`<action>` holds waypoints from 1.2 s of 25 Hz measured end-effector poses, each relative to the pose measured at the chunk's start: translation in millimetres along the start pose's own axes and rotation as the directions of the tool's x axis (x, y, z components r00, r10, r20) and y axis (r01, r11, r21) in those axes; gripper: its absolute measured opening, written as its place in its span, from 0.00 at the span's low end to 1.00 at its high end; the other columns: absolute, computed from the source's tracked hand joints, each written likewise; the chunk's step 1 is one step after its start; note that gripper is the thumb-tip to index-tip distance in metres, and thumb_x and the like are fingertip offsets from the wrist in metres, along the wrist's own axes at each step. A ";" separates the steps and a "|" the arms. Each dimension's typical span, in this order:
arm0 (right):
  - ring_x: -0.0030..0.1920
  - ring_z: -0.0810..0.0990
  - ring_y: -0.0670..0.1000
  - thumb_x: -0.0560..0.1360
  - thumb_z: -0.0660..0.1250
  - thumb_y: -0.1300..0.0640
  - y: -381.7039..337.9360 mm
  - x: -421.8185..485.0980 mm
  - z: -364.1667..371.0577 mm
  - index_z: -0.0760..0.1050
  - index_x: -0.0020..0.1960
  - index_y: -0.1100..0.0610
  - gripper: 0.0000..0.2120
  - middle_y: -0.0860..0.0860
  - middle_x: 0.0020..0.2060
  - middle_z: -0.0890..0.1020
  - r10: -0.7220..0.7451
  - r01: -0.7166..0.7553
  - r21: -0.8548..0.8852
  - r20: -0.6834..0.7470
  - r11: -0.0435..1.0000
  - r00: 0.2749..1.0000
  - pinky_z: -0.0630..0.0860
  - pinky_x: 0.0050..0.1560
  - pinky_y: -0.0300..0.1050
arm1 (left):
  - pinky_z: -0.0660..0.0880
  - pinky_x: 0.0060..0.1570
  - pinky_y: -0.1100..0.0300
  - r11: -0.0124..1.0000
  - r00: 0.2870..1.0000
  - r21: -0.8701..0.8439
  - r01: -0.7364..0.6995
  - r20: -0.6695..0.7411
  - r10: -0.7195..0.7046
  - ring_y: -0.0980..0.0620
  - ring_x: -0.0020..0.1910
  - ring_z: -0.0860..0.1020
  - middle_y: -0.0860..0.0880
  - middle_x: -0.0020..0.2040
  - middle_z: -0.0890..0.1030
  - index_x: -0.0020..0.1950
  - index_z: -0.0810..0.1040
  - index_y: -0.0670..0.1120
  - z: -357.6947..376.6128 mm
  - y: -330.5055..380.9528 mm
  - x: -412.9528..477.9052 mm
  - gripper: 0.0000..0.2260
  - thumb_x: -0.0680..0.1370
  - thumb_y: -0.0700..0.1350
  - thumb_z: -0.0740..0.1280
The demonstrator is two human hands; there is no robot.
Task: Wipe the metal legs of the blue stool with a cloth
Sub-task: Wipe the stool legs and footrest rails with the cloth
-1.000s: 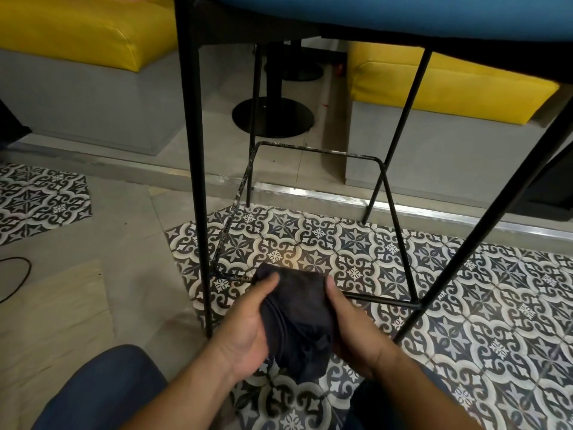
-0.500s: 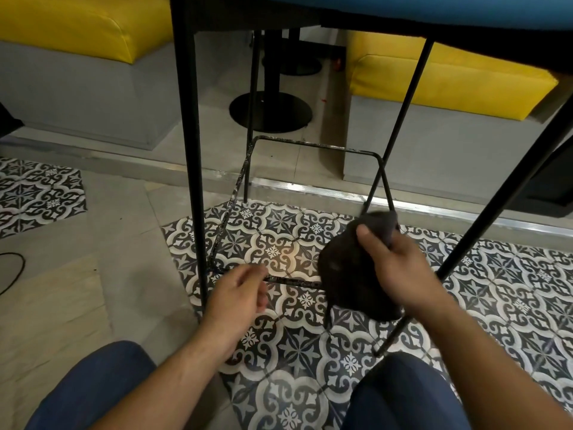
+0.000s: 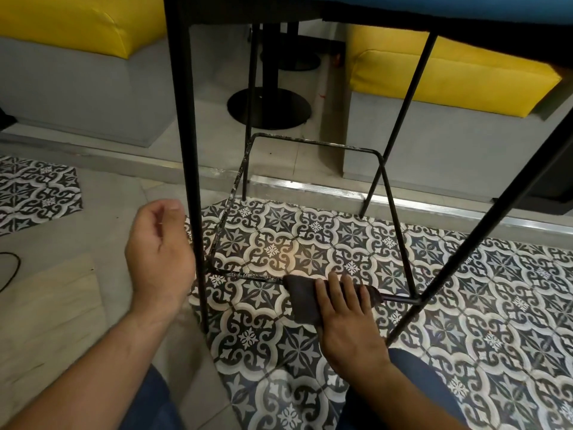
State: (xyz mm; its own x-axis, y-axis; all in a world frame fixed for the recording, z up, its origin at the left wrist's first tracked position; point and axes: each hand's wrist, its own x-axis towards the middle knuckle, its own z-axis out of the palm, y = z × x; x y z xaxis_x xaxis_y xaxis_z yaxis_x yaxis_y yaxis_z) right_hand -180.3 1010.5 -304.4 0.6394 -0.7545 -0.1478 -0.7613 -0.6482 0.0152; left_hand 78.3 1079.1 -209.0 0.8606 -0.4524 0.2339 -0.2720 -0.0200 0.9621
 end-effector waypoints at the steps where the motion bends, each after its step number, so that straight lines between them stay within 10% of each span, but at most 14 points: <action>1: 0.76 0.51 0.64 0.79 0.48 0.45 1.2 0.4 -2.5 0.47 0.78 0.57 0.32 0.60 0.77 0.54 -0.026 0.025 -0.031 -0.020 0.999 0.999 0.48 0.72 0.65 | 0.73 0.39 0.64 1.000 1.000 0.003 -0.029 -0.009 0.029 0.60 0.38 0.76 0.61 0.40 0.79 0.46 0.75 0.64 -0.2 1.4 4.6 0.06 0.78 0.59 0.59; 9: 0.56 0.75 0.54 0.71 0.62 0.34 34.6 59.0 -37.7 0.56 0.70 0.51 0.36 0.54 0.61 0.73 -0.354 0.367 -0.086 0.132 0.926 0.926 0.73 0.55 0.53 | 0.75 0.46 0.57 0.995 0.996 0.048 -0.086 0.000 0.086 0.59 0.44 0.75 0.56 0.48 0.77 0.48 0.70 0.65 2.3 14.4 26.7 0.09 0.79 0.62 0.51; 16: 0.41 0.78 0.51 0.76 0.36 0.32 36.8 64.5 -0.7 0.46 0.75 0.46 0.32 0.52 0.58 0.77 -0.374 0.372 -0.040 -0.040 0.927 0.927 0.70 0.28 0.43 | 0.71 0.64 0.45 0.978 0.976 0.090 -0.186 0.127 0.174 0.49 0.63 0.73 0.47 0.64 0.74 0.70 0.68 0.48 7.2 17.7 26.9 0.29 0.79 0.65 0.49; 20: 0.29 0.74 0.45 0.78 0.38 0.36 17.8 56.8 8.7 0.65 0.64 0.48 0.27 0.47 0.36 0.81 -0.101 0.133 0.106 -0.260 0.985 0.960 0.69 0.28 0.41 | 0.74 0.60 0.53 0.978 0.958 0.033 -0.207 0.212 0.195 0.55 0.59 0.76 0.55 0.57 0.77 0.64 0.72 0.53 12.9 26.8 26.0 0.25 0.79 0.66 0.48; 23: 0.41 0.78 0.49 0.78 0.46 0.38 11.8 50.2 9.9 0.65 0.66 0.48 0.23 0.49 0.49 0.81 -0.169 0.187 0.056 -0.241 0.981 0.956 0.76 0.42 0.49 | 0.76 0.49 0.59 0.984 0.954 0.030 -0.173 0.253 0.160 0.59 0.47 0.79 0.56 0.48 0.81 0.56 0.75 0.59 16.9 30.9 29.2 0.18 0.80 0.64 0.50; 26: 0.59 0.76 0.57 0.77 0.61 0.45 31.2 45.5 4.5 0.44 0.77 0.46 0.36 0.56 0.71 0.68 -0.425 0.417 -0.096 -0.092 0.904 0.900 0.77 0.49 0.55 | 0.74 0.43 0.70 0.970 0.947 0.080 -0.228 0.248 0.203 0.61 0.42 0.80 0.56 0.42 0.81 0.57 0.76 0.56 14.9 28.2 33.0 0.17 0.82 0.61 0.52; 30: 0.44 0.79 0.54 0.80 0.60 0.48 36.3 71.8 -7.7 0.30 0.75 0.43 0.40 0.57 0.70 0.67 -0.527 0.536 -0.086 0.106 0.840 0.843 0.76 0.35 0.46 | 0.71 0.36 0.74 0.955 0.943 0.127 -0.266 0.241 0.231 0.61 0.38 0.79 0.54 0.36 0.79 0.49 0.77 0.54 12.5 28.8 34.7 0.18 0.81 0.61 0.53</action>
State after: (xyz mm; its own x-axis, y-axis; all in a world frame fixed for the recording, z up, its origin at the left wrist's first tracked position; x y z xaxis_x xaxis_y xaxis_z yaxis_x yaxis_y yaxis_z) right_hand -161.1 932.1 -306.9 0.9291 -0.2839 -0.2370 -0.2878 -0.9575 0.0186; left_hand 94.9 1051.7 -174.9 0.6450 -0.6456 0.4089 -0.5438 -0.0118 0.8391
